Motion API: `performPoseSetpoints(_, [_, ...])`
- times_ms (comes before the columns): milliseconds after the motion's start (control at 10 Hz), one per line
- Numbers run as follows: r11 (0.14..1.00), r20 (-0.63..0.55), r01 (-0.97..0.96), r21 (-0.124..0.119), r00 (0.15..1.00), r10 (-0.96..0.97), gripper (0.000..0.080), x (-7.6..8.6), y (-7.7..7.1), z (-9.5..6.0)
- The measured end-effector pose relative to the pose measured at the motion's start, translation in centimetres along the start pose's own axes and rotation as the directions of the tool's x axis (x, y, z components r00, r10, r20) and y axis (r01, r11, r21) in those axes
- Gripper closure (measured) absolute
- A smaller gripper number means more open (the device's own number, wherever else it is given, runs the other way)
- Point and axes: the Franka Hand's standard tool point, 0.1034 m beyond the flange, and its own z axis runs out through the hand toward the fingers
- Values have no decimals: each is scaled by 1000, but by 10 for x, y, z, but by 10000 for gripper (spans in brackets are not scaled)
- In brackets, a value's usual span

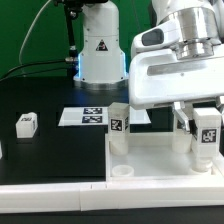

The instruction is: Assemble square table

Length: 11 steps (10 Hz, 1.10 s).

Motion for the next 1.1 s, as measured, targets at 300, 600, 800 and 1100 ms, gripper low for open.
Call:
performPoseSetpoints(300, [1000, -4, -3, -4, 1000, 3, 515, 1, 3, 1])
performPoseSetpoints(600, [1000, 5, -5, -8, 1000, 5, 515, -4, 6, 6])
performPoseSetpoints(800, [1000, 6, -2, -9, 1000, 2, 515, -8, 3, 9])
performPoseSetpoints(1100, [1000, -37, 10, -24, 999, -11, 515, -11, 2, 8])
